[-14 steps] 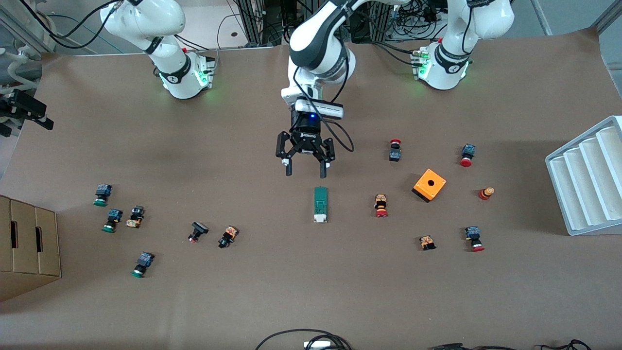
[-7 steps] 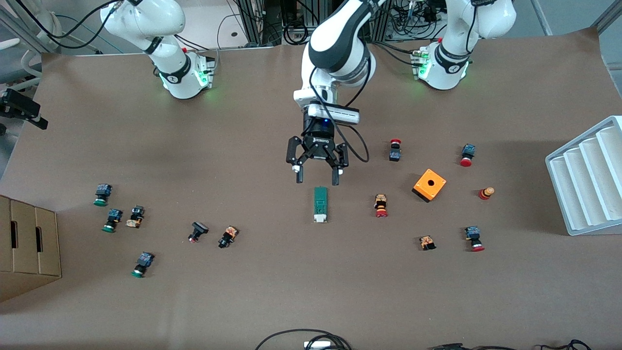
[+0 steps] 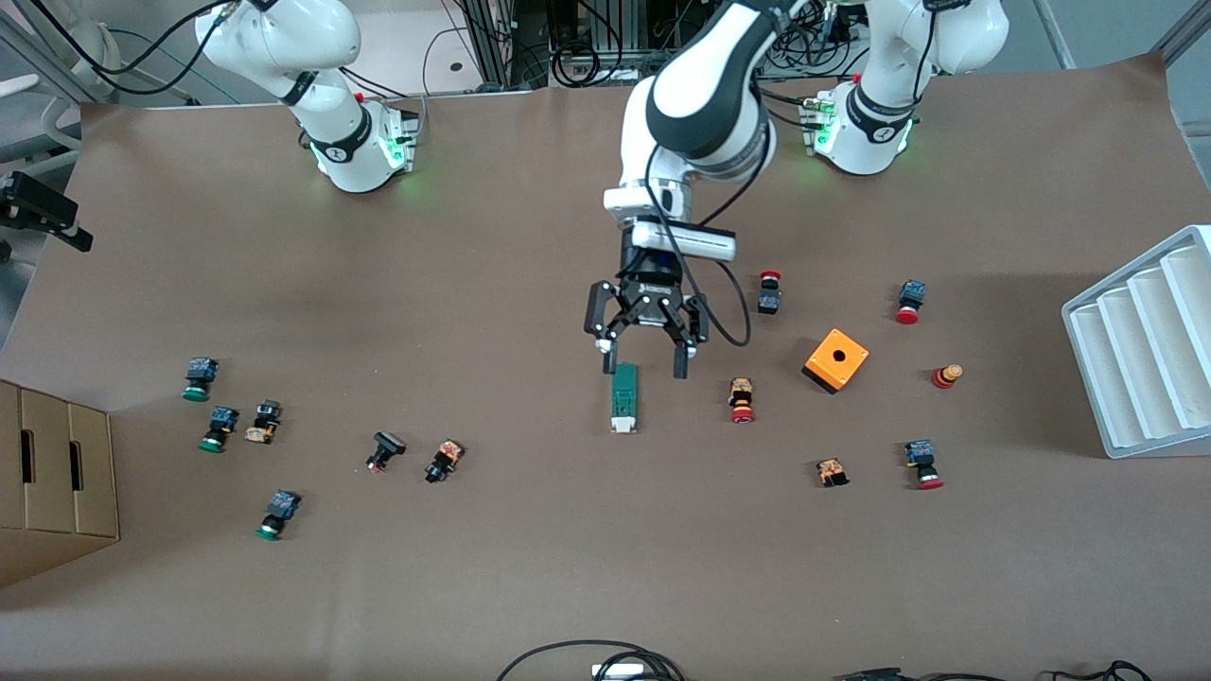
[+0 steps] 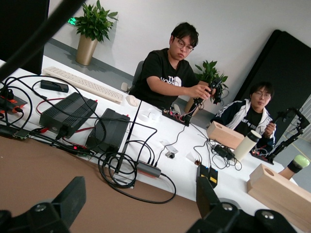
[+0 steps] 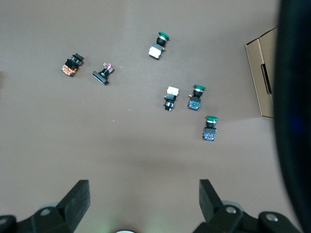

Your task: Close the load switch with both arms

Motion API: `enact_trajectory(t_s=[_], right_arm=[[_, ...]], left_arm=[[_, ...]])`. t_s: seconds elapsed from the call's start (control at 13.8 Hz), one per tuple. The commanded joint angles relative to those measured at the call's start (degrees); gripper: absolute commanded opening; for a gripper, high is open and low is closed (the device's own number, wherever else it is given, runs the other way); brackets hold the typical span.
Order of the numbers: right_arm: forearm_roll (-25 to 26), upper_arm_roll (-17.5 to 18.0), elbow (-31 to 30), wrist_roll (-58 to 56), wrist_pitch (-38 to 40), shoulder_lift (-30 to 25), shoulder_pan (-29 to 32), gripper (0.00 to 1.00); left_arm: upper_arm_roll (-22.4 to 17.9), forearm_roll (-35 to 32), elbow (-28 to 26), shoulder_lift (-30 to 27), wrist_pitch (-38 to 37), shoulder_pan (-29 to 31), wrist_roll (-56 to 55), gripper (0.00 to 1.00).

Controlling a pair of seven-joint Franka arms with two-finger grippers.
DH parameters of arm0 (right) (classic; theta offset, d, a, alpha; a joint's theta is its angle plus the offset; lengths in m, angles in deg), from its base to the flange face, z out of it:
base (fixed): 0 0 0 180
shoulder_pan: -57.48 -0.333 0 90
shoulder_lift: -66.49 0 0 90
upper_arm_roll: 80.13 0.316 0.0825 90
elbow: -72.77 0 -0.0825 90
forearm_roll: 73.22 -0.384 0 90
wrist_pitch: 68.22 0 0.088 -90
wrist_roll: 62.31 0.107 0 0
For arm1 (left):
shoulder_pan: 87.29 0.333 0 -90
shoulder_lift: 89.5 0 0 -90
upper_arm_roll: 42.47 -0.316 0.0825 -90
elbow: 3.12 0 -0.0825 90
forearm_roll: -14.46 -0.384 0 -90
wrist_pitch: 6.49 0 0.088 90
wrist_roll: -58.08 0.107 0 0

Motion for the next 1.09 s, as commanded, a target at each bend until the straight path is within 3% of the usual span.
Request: enact_trajectory(t_s=[0.0,0.58,1.01], right_arm=[[1.2,0.0,0.4,-0.4,0.2,-0.4,-0.2,1.0],[1.2,0.0,0.4,-0.4,0.2,-0.4,-0.1,1.0],[1.2,0.0,0.4,-0.4,0.2,-0.4,-0.2,1.0]], left_arm=[[0.4,-0.7,-1.5,-1.9,4.7,2.9,5.4,1.0],[0.5,-1.1,-0.3,0.9,8.9,7.0,13.2,1.0],[1.2,-0.8,-1.3,-3.4,16.8,11.5,20.0,1.0]])
